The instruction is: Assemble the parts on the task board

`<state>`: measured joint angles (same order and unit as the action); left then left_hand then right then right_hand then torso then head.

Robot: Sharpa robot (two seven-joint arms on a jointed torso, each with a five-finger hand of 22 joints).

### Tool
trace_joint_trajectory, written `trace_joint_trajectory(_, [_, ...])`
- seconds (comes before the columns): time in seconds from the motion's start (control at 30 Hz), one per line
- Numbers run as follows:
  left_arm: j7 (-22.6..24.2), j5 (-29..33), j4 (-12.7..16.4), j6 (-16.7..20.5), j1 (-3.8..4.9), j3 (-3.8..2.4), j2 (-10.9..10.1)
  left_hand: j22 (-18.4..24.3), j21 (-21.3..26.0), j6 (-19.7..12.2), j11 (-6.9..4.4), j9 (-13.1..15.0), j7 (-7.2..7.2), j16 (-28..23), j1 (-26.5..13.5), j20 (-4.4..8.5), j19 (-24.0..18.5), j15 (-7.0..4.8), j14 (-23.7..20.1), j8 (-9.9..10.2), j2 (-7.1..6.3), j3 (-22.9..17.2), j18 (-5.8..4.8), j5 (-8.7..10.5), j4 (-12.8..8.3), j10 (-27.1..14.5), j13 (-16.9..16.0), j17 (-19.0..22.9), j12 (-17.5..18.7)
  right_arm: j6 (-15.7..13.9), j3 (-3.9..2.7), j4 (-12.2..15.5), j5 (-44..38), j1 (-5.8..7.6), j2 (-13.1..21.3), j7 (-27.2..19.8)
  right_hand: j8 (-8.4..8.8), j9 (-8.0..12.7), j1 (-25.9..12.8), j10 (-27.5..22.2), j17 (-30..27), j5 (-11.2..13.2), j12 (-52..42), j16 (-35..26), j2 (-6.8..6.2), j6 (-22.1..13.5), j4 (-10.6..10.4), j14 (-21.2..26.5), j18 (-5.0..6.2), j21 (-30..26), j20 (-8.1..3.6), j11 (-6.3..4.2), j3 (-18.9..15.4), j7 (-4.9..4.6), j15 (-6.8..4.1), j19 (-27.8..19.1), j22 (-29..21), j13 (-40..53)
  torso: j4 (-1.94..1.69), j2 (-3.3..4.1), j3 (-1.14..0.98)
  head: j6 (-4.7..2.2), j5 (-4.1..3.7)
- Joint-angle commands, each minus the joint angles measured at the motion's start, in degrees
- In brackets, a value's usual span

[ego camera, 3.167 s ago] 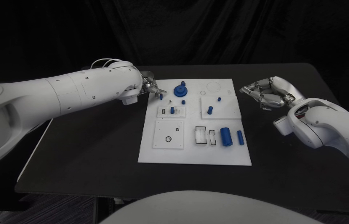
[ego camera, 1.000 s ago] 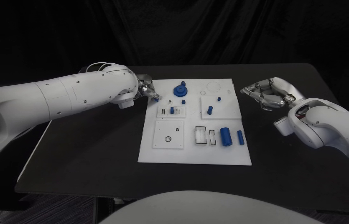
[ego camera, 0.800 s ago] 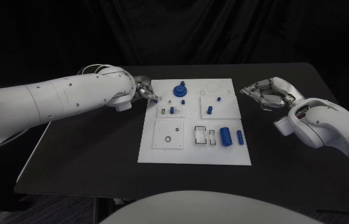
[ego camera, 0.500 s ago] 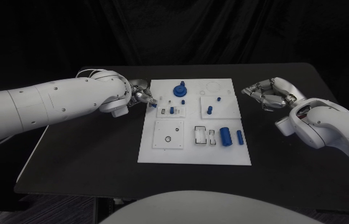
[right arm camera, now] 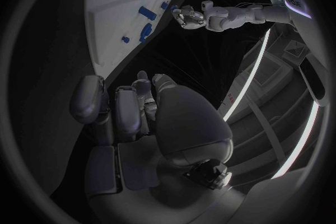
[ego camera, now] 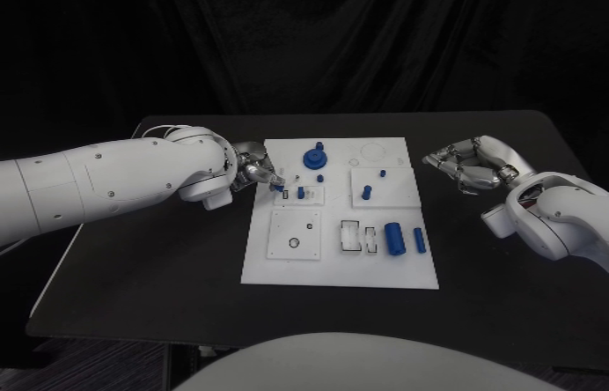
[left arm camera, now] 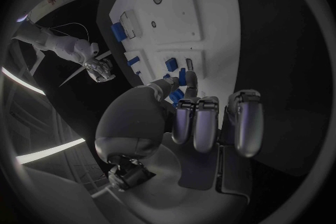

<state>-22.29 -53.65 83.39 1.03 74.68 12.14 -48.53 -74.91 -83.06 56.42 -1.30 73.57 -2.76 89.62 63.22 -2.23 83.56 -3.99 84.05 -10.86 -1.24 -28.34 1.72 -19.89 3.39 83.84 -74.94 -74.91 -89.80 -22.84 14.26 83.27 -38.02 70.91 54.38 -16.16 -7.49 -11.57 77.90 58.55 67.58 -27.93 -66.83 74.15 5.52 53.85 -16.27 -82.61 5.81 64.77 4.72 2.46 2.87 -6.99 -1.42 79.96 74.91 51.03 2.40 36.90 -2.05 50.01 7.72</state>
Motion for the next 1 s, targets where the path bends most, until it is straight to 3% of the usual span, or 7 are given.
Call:
trace_joint_trajectory(0.03, [0.33, 1.03, -0.41, 0.56, -0.12, -0.04, 0.43, -8.05, 0.37, 0.40, -0.35, -0.07, 0.42, 0.38, -0.55, 0.06, -0.36, -0.37, 5.95, 0.40, 0.27, -0.34, 0.89, 0.29, 0.14, 6.16, -15.06, -15.09, -0.20, 0.26, -0.03, 0.25, -0.20, -0.14, 0.19, 0.73, 0.21, 0.05, 0.24, -0.24, 0.00, -0.21, 0.28, -0.15, -0.05, 0.44, -0.16, -0.02, -0.26, -0.23, -0.12, 0.07, 0.41, -0.10, -0.11, -0.08, 5.90, -0.09, 0.06, 0.06, 0.06, -0.01, 0.00])
trace_joint_trajectory(0.4, [0.28, 1.04, -1.75, 0.04, -0.66, -0.04, 1.76, -7.77, 0.68, 0.26, -0.31, -0.13, 0.37, 0.38, -0.69, 0.06, -0.63, -0.35, 5.95, 0.51, 0.50, -0.32, 0.99, 0.43, 0.36, 6.16, -15.06, -15.09, -0.20, 0.36, -0.03, 0.21, -0.20, -0.16, 0.12, 0.74, 0.21, 0.05, 0.24, -0.24, 0.00, -0.21, 0.28, -0.15, -0.05, 0.44, -0.16, -0.02, -0.26, -0.23, -0.12, 0.07, 0.41, -0.10, -0.11, -0.08, 5.90, -0.09, 0.19, 0.16, 0.10, -0.01, 0.28])
trace_joint_trajectory(0.7, [0.28, -0.45, -1.44, -0.32, -1.54, -0.04, 1.82, -7.55, 0.92, 0.22, -0.29, -0.15, 0.34, 0.38, -0.77, 0.05, -0.85, -0.34, 5.95, 0.55, 0.59, -0.28, 1.07, 0.48, 0.48, 6.16, -15.06, -15.09, -0.20, 0.39, -0.03, 0.19, -0.20, -0.16, 0.11, 0.74, 0.22, 0.05, 0.17, -0.21, -0.05, -0.20, 0.26, -0.17, -0.09, 0.44, -0.25, 0.00, -0.27, -0.23, -0.11, 0.09, 0.40, -0.12, -0.10, -0.08, 5.91, -0.08, 0.10, 0.10, -0.02, -0.01, 0.02])
trace_joint_trajectory(1.0, [0.56, -2.27, -1.95, -0.13, -1.92, -0.04, 1.96, -7.52, 0.96, 0.25, -0.24, -0.18, 0.31, 0.38, -0.97, 0.03, -0.87, -0.31, 5.95, 0.57, 0.62, -0.11, 1.08, 0.63, 0.68, 6.16, -15.06, -15.09, -0.20, 0.51, -0.03, 0.28, -0.20, -0.22, 0.04, 0.72, 0.22, 0.05, 0.17, -0.19, -0.06, -0.21, 0.25, -0.17, -0.12, 0.44, -0.26, 0.00, -0.27, -0.25, -0.11, 0.10, 0.39, -0.13, -0.09, -0.08, 5.91, -0.07, 0.10, 0.07, 0.00, -0.01, 0.05])
